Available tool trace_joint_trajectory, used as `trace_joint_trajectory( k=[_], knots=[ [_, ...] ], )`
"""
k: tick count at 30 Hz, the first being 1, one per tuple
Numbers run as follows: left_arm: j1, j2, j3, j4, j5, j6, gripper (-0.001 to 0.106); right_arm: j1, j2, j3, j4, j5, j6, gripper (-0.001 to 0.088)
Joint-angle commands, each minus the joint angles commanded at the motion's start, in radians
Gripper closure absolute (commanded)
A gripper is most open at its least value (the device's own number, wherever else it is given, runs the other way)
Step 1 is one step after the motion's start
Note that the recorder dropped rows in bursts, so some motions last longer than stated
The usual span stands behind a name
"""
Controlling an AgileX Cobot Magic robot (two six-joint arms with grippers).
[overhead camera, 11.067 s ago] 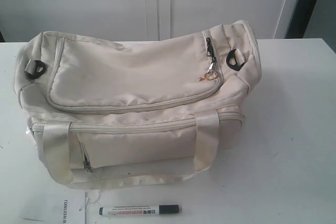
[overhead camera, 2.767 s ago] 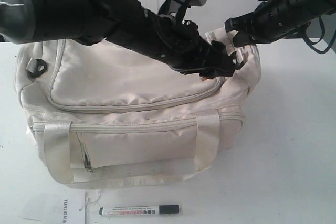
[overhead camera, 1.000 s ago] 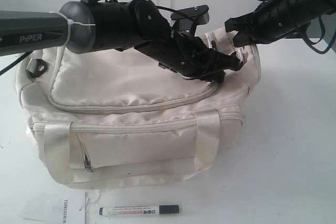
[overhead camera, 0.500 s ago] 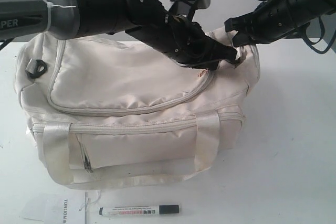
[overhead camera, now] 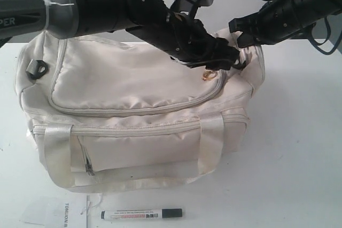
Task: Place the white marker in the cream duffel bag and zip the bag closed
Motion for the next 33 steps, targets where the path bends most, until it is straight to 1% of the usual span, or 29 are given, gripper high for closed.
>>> trace_joint_trajectory(
  k=[5,8,10,12,14,17,23,28,33],
  knots=[
    [0.006,0.026,0.000,0.030,-0.006,0.009,0.036,0.000,0.000,0.000,0.000,0.000,0.000,0.0868],
    [0.024,0.030,0.000,0.031,0.000,0.008,0.046,0.000,0.000,0.000,0.000,0.000,0.000,0.0868],
    [0.035,0.030,0.000,0.055,0.022,0.044,0.046,0.000,0.000,0.000,-0.003,0.000,0.000,0.0868],
    [0.040,0.030,0.000,0.069,0.048,0.131,0.043,0.000,0.000,0.000,-0.003,0.000,0.000,0.0868],
    [0.040,0.030,0.000,0.069,0.078,0.280,0.041,0.000,0.000,0.000,-0.003,0.000,0.000,0.0868],
    [0.038,0.030,0.000,0.069,0.103,0.502,0.041,0.000,0.000,0.000,-0.003,0.000,0.000,0.0868],
    [0.028,0.030,0.000,0.067,0.130,0.854,0.041,0.000,0.000,0.000,-0.003,0.000,0.000,0.0868],
    [0.016,0.032,0.000,0.067,0.079,0.989,0.041,0.000,0.000,0.000,-0.003,0.000,0.000,0.0868],
    [0.010,0.032,0.000,0.067,0.079,1.119,0.041,0.000,0.000,0.000,-0.003,0.000,0.000,0.0868]
  ],
)
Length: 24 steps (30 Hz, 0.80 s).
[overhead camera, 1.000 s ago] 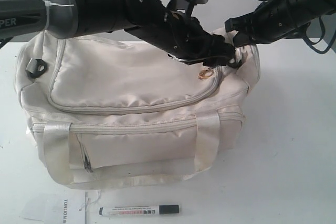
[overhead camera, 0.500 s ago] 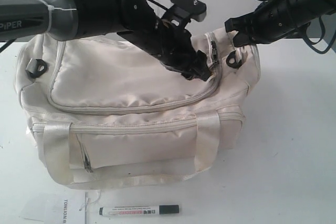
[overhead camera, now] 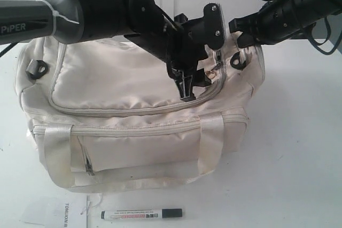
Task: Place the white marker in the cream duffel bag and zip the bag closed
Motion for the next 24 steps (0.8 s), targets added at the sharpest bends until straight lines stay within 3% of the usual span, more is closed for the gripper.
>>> trace_joint_trajectory(
  k=[9,18,20,24],
  knots=[
    [-0.002,0.006,0.000,0.000,0.121,0.067,0.041,0.000,0.000,0.000,0.000,0.000,0.000,0.0868],
    [-0.015,0.069,0.000,-0.003,-0.119,0.070,0.041,0.000,0.000,0.000,0.000,0.000,0.000,0.0868],
    [-0.015,0.076,0.000,-0.003,-0.152,0.070,0.044,0.000,0.000,0.000,0.000,0.000,0.000,0.0868],
    [-0.015,0.082,0.000,-0.003,-0.151,0.070,0.064,0.000,0.000,0.000,0.000,0.000,0.000,0.0868]
  ],
)
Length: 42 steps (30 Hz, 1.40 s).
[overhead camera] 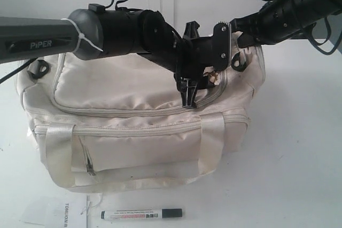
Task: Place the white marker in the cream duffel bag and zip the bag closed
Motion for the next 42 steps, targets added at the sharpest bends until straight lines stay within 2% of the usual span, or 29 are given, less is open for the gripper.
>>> trace_joint_trajectory(
  k=[4,7,8,17,33,42],
  knots=[
    [0.000,0.000,0.000,0.000,0.002,-0.009,0.082,0.000,0.000,0.000,0.000,0.000,0.000,0.0868],
    [0.000,0.000,0.000,0.002,0.019,-0.011,0.103,0.000,0.000,0.000,0.000,0.000,0.000,0.0868],
    [0.000,0.000,0.000,0.002,0.023,-0.013,0.105,0.000,0.000,0.000,0.000,0.000,0.000,0.0868],
    [0.000,-0.045,0.000,0.002,0.040,-0.107,0.105,0.000,0.000,0.000,0.000,0.000,0.000,0.0868],
    [0.000,-0.135,0.000,-0.001,0.218,-0.297,0.105,0.000,0.000,0.000,0.000,0.000,0.000,0.0868],
    [-0.006,-0.141,0.000,-0.003,0.341,-0.400,0.105,0.000,0.000,0.000,0.000,0.000,0.000,0.0868]
  ],
)
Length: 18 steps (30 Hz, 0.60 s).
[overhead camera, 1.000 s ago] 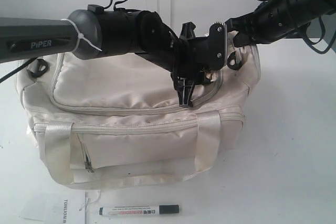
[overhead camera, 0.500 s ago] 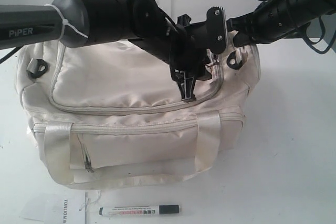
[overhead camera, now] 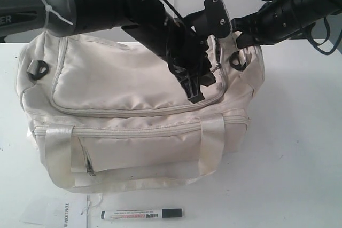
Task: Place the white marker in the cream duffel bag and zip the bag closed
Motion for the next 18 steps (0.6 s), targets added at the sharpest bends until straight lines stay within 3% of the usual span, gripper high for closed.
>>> trace_joint_trajectory(
  k=[18],
  knots=[
    [-0.018,-0.029,0.000,-0.007,0.029,-0.047,0.105,0.000,0.000,0.000,0.000,0.000,0.000,0.0868]
  ],
)
